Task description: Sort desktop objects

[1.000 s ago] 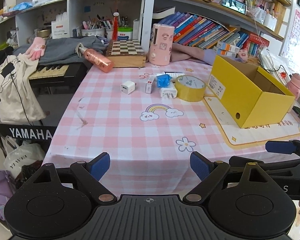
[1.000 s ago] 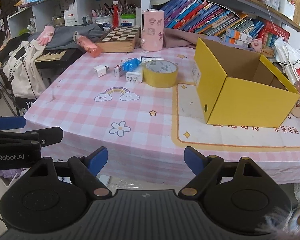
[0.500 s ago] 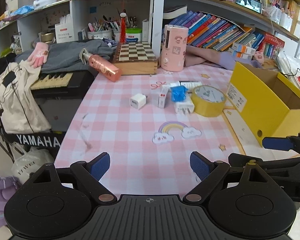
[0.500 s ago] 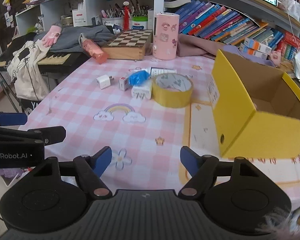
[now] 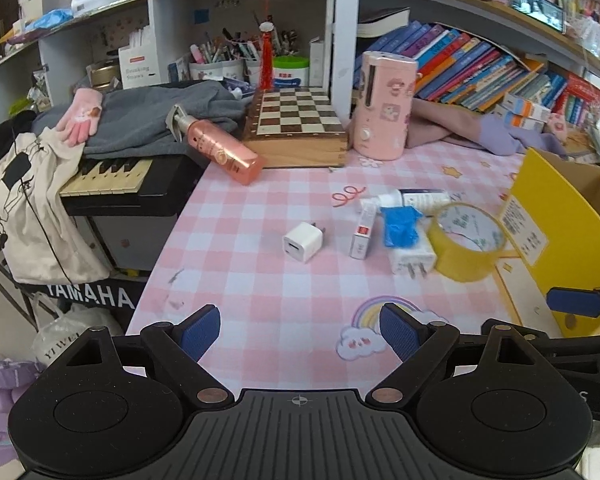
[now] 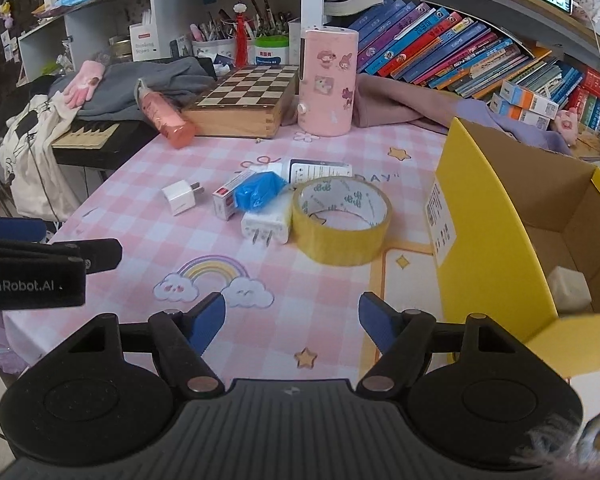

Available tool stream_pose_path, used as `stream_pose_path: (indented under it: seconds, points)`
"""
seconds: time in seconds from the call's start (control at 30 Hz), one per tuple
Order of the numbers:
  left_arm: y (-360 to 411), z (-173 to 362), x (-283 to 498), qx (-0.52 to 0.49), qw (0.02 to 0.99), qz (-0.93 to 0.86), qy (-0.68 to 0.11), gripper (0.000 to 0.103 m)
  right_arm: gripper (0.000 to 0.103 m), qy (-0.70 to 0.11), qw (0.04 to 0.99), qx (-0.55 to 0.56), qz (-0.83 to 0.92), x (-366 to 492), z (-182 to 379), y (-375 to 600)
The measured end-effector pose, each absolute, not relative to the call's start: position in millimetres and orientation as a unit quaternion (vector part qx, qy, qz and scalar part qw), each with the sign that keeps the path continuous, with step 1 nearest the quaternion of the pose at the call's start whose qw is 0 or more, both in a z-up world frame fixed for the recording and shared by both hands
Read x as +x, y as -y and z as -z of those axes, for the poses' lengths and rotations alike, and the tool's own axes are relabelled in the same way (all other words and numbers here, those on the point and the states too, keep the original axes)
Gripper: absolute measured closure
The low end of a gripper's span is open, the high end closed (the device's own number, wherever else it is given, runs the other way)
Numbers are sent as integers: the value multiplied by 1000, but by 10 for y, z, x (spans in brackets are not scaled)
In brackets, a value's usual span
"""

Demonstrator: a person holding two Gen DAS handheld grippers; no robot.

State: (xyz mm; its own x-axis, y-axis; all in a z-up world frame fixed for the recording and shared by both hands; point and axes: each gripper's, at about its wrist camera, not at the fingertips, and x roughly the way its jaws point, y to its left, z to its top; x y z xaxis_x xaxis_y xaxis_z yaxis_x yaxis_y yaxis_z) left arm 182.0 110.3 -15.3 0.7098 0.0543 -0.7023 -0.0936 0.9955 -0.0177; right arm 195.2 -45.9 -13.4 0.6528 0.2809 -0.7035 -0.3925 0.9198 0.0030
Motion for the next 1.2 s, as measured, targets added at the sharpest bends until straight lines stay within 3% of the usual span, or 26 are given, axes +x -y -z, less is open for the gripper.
stream_pose_path:
  seconds: [0.67, 0.87, 1.2]
  points:
    - [-1150, 449, 2522, -7, 914, -22, -404, 15, 27, -376, 909, -102, -147, 2667, 342, 243]
    - [-1126, 595, 2858, 27, 906, -8, -422, 29, 17, -393, 906, -97, -120, 2853, 430, 266]
    - [-1193, 743, 3055, 11, 897, 3, -441, 39, 14, -416, 899, -94, -98, 3112, 601, 261]
